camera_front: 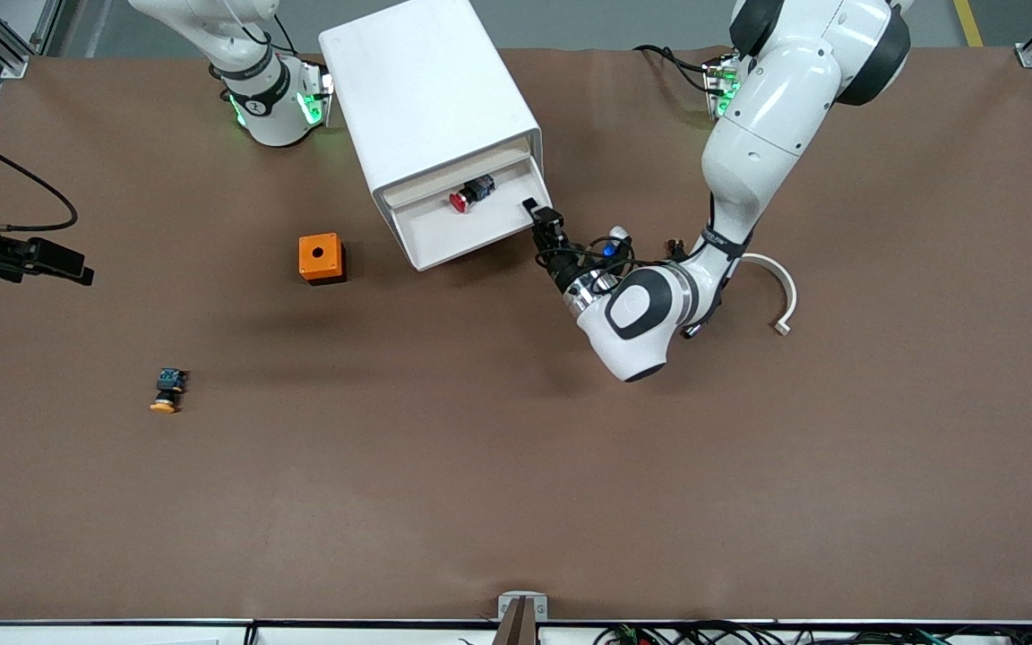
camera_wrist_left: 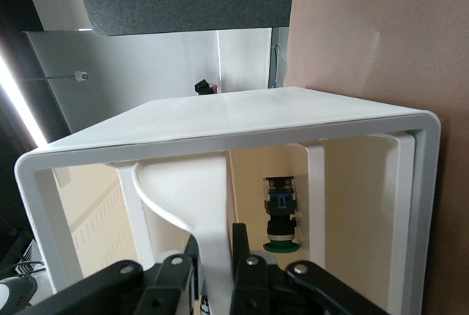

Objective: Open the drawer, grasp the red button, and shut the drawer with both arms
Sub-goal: 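Pull the drawer out of the cabinet with the left gripper, then reach the right gripper into the open drawer toward the red button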

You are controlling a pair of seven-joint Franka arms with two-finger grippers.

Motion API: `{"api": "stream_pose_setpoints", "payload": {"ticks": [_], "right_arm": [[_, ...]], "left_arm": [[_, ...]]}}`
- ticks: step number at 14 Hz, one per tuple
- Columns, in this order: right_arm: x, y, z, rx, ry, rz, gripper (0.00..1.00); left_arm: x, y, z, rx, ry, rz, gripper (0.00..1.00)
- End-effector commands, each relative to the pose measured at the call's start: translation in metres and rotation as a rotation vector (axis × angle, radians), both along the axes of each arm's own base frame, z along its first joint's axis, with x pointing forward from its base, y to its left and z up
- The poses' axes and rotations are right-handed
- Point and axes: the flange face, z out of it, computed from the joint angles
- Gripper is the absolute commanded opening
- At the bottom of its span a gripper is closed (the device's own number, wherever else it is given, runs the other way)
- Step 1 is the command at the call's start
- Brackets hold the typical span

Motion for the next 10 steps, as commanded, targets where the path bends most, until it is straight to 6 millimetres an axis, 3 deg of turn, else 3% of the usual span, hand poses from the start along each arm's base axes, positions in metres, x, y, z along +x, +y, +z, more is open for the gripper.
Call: {"api": "stream_pose_setpoints", "payload": {"ticks": [1, 4, 6, 10], "right_arm": [[-0.002, 0.036, 0.006, -0.021, 0.029, -0.111, 1.0], [-0.009, 0.088, 0.005, -0.055, 0.068, -0.229, 1.0], [-0.013, 0.12, 0.003, -0.073, 0.08, -0.303, 1.0], [-0.027, 0.204, 0.001, -0.099, 0.057, -0.416, 1.0]], "left_arm": [[-0.001, -0.009, 0.008, -0.018, 0.012, -0.002, 0.2], [0.006, -0.005, 0.011, -0.02, 0.002, 0.007, 0.19], [0.016, 0.0, 0.014, -0.024, -0.011, 0.023, 0.14], [0.03, 0.011, 0.019, -0.031, -0.03, 0.051, 0.13]]}}
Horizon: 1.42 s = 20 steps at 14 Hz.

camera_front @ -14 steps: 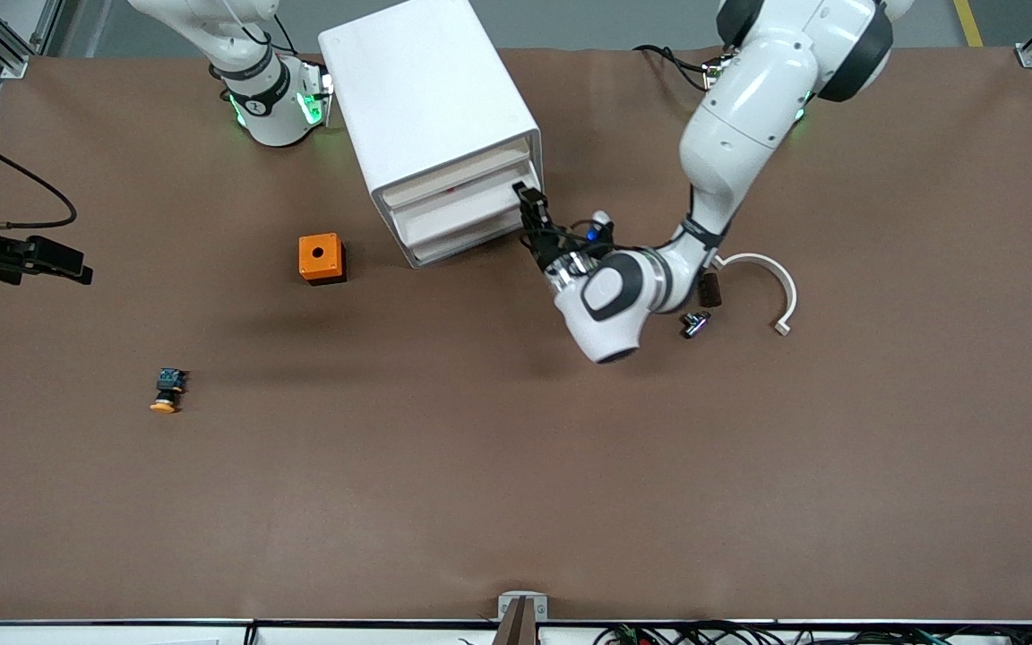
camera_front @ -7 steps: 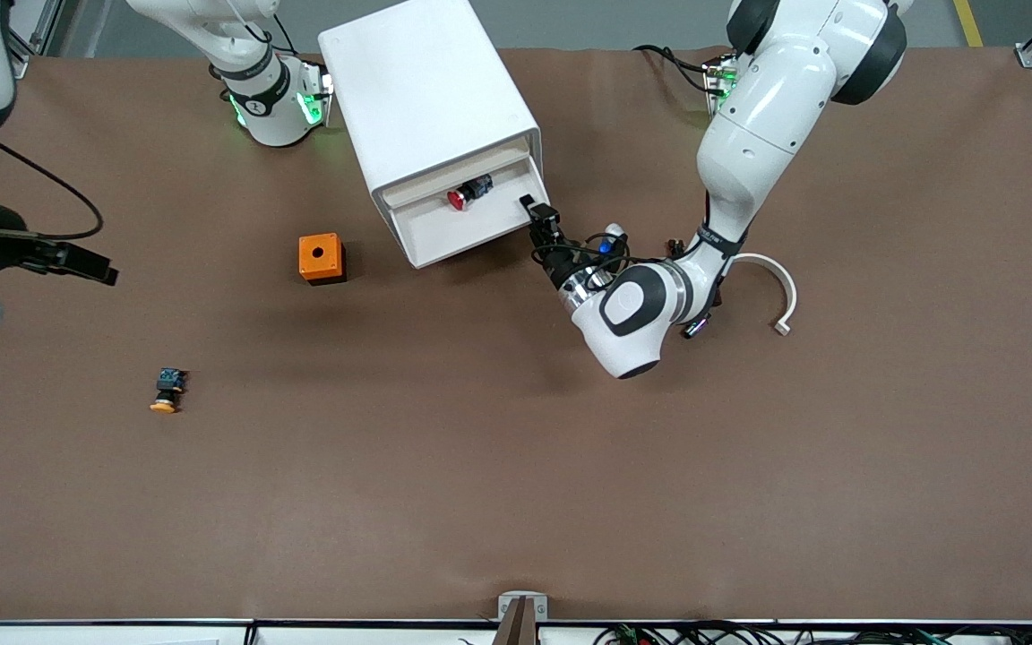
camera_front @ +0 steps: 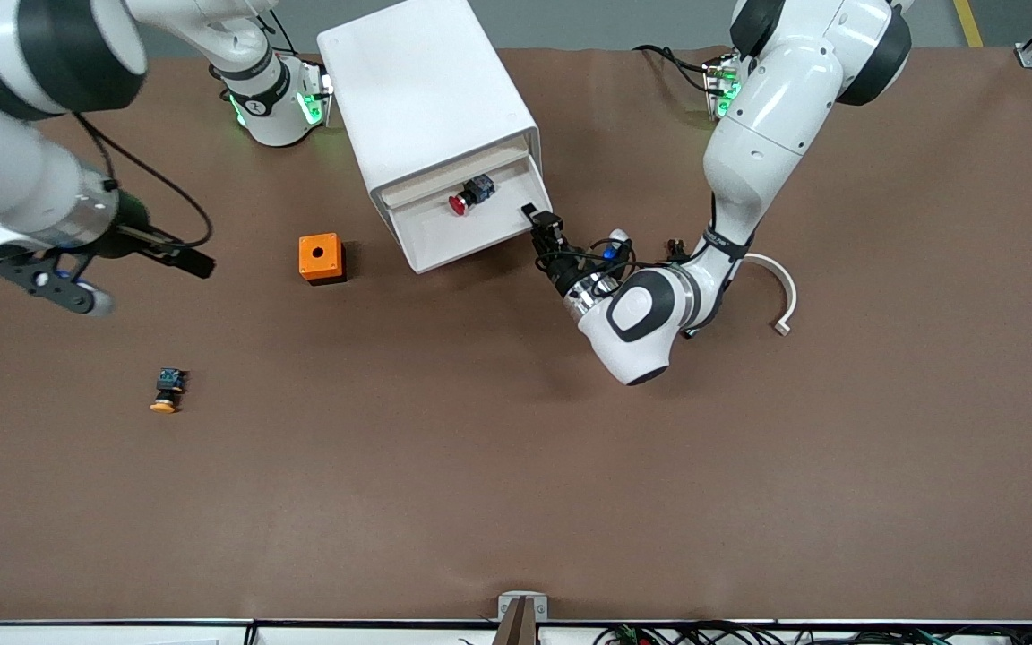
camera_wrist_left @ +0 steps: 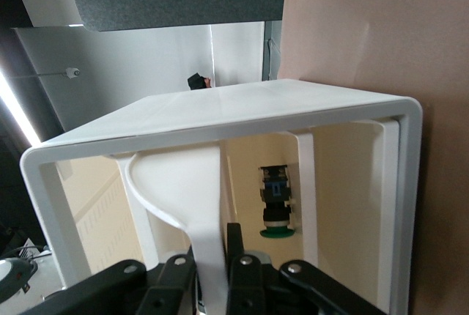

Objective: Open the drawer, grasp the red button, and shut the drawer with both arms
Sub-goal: 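Reach the right gripper into the open drawer toward the red button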

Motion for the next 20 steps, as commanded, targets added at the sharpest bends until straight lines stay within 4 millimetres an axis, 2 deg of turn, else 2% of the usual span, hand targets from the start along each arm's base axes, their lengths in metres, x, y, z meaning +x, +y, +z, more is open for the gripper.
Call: {"api": "stream_pose_setpoints", "payload": {"ticks": [1, 2, 4, 9, 13, 16, 18, 19, 20], "right_arm": [[-0.011, 0.045, 0.003, -0.014, -0.017, -0.092, 1.0], [-0.017, 0.063, 0.001, -0.015, -0.014, -0.115, 1.0], [-0.025, 0.093, -0.004, -0.01, -0.011, -0.15, 1.0], [-0.063, 0.198, -0.034, -0.032, -0.042, -0.223, 1.0], [-0.088, 0.264, -0.06, -0.035, -0.065, -0.295, 1.0], [-0.105, 0.302, -0.082, -0.033, -0.08, -0.328, 1.0], [-0.117, 0.318, -0.097, -0.021, -0.095, -0.331, 1.0], [-0.123, 0.324, -0.105, -0.01, -0.103, -0.336, 1.0], [-0.129, 0.329, -0.111, -0.002, -0.109, -0.329, 1.0]], "left_arm": [[0.018, 0.008, 0.013, -0.025, -0.003, 0.031, 0.13], [0.018, 0.009, 0.012, -0.026, -0.005, 0.033, 0.14], [0.033, 0.024, 0.012, -0.005, -0.027, 0.06, 0.14], [0.052, 0.041, 0.012, 0.0, -0.051, 0.109, 0.14], [0.059, 0.05, 0.013, 0.0, -0.058, 0.13, 0.18], [0.063, 0.055, 0.013, -0.001, -0.061, 0.142, 0.18], [0.064, 0.057, 0.012, 0.0, -0.062, 0.145, 0.54], [0.065, 0.057, 0.012, -0.002, -0.066, 0.149, 0.83], [0.067, 0.058, 0.013, -0.009, -0.079, 0.153, 1.0]]}}
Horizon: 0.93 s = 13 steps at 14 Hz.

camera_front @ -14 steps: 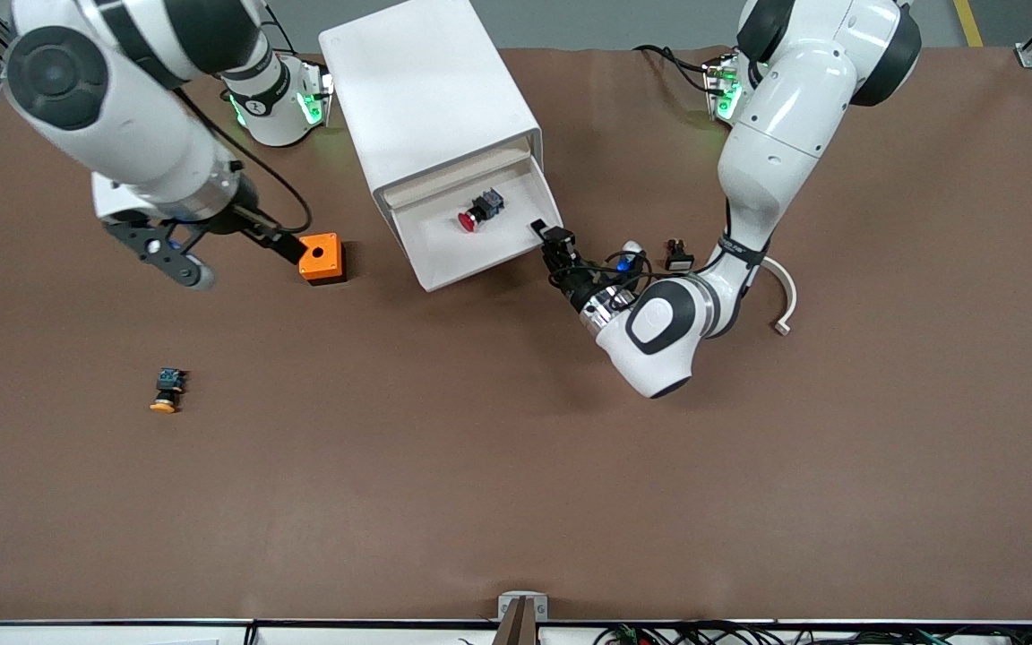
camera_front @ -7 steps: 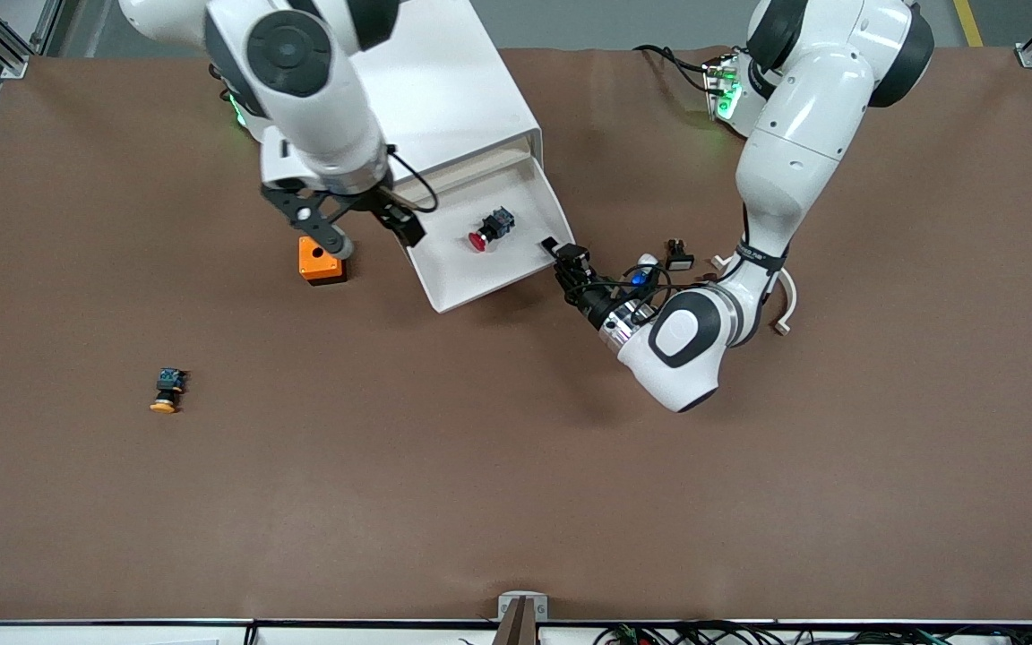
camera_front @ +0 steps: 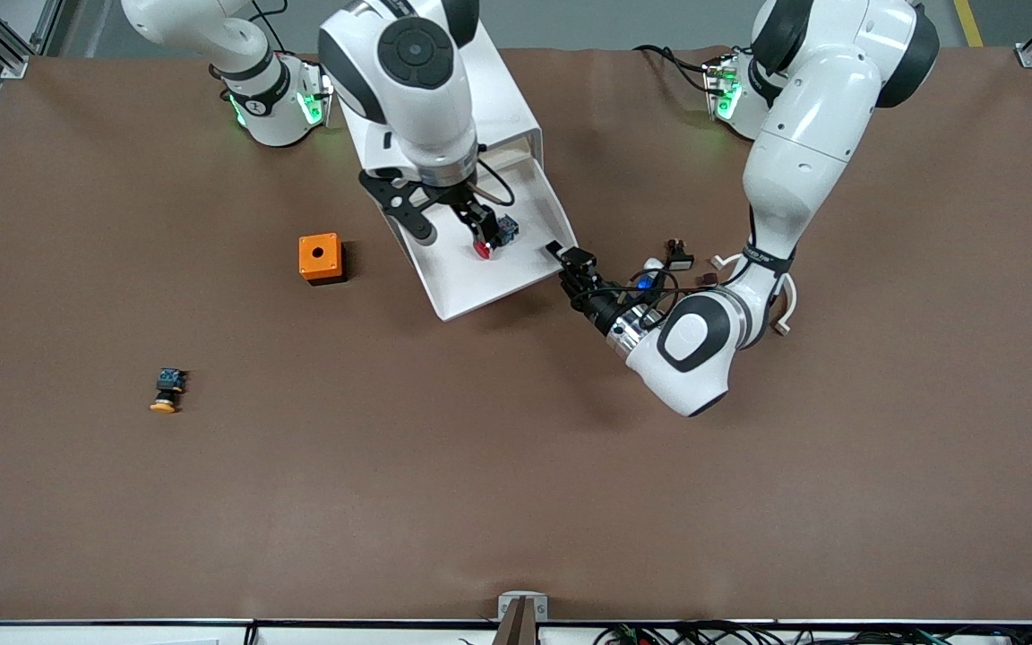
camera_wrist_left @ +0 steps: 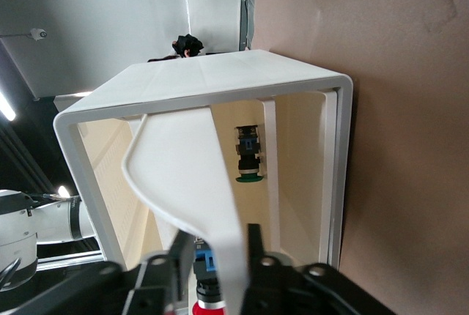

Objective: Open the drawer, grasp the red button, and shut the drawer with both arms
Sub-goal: 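Grasp the red button with the right gripper while the left gripper withdraws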

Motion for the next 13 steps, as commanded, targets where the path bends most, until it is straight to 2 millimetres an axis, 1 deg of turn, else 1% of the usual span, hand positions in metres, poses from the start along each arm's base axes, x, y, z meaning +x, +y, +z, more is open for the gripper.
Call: {"api": "stream_pose_setpoints", "payload": {"ticks": [1, 2, 5, 7, 10, 12, 13], "right_arm": [[-0.012, 0.007, -0.015, 0.021, -0.019, -0.013, 1.0], [-0.015, 0.011, -0.024, 0.026, -0.024, -0.007, 1.0], [-0.021, 0.023, -0.046, 0.02, -0.019, 0.009, 1.0], [-0.023, 0.031, -0.062, 0.01, -0.01, 0.019, 1.0], [-0.025, 0.041, -0.078, 0.011, -0.014, 0.008, 1.0], [-0.028, 0.048, -0.089, 0.005, -0.01, 0.011, 1.0], [-0.027, 0.05, -0.094, 0.001, -0.007, 0.011, 1.0]], "left_arm": [[0.012, 0.001, 0.01, -0.037, -0.034, 0.026, 1.0], [0.014, 0.001, 0.012, -0.052, -0.05, 0.024, 1.0], [0.032, 0.011, 0.026, -0.15, -0.168, 0.024, 1.0], [0.049, 0.023, 0.04, -0.221, -0.291, 0.015, 1.0], [0.074, 0.041, 0.061, -0.352, -0.515, -0.032, 1.0], [0.074, 0.044, 0.071, -0.427, -0.64, -0.124, 1.0], [0.074, 0.045, 0.08, -0.463, -0.705, -0.177, 1.0]]}}
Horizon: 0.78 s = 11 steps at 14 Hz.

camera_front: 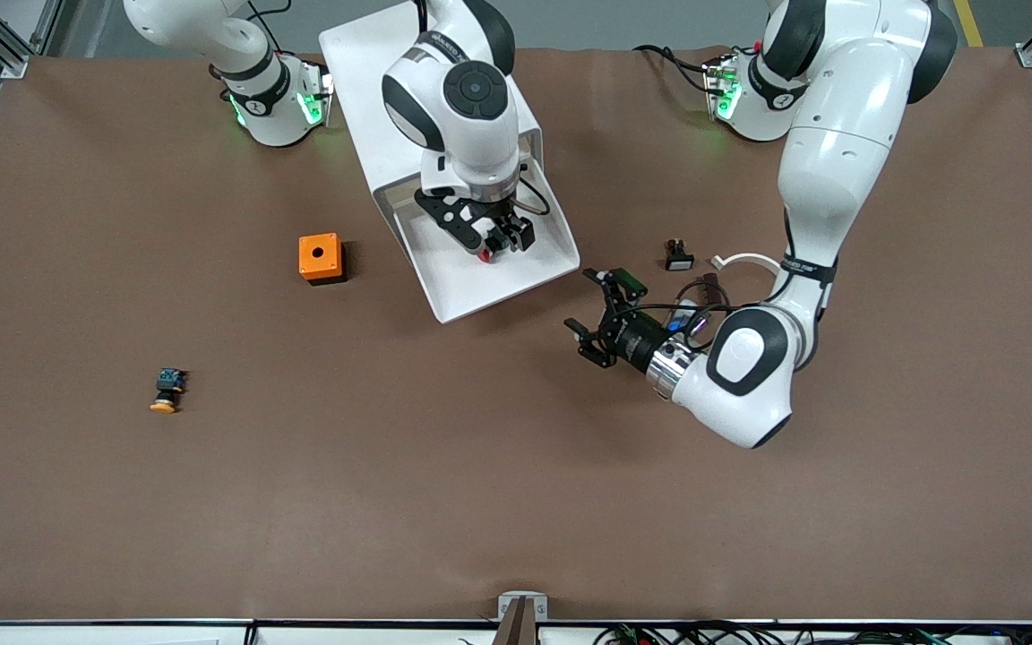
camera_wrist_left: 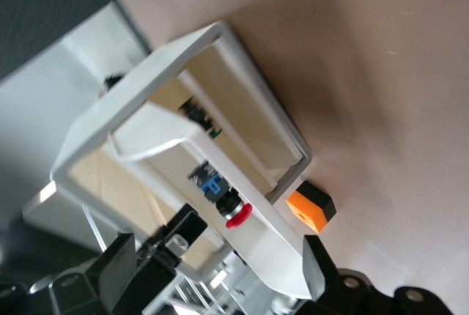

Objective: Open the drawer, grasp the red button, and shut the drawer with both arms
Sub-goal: 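Grasp the red button with the right gripper while the left gripper withdraws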

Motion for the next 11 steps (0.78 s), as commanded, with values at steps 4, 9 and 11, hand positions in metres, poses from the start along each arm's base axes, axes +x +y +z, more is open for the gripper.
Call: {"api": "stream_pose_setpoints", "payload": {"ticks": [4, 9, 11], "right_arm": [[0.0, 0.01, -0.014, -0.01, 0.011, -0.026, 1.0], [0.0, 0.012, -0.017, -0.011, 0.014, -0.026, 0.85], [0.0, 0.015, -0.018, 0.0, 0.024, -0.034, 0.57]], "left_arm": [[0.01, 0.006, 0.071, -0.101, -0.512, -0.257, 1.0], [0.022, -0.001, 0.123, -0.087, -0.909, -0.445, 1.0], [0.019, -0.018, 0.141, -0.011, -1.03, -0.536, 1.0]]}}
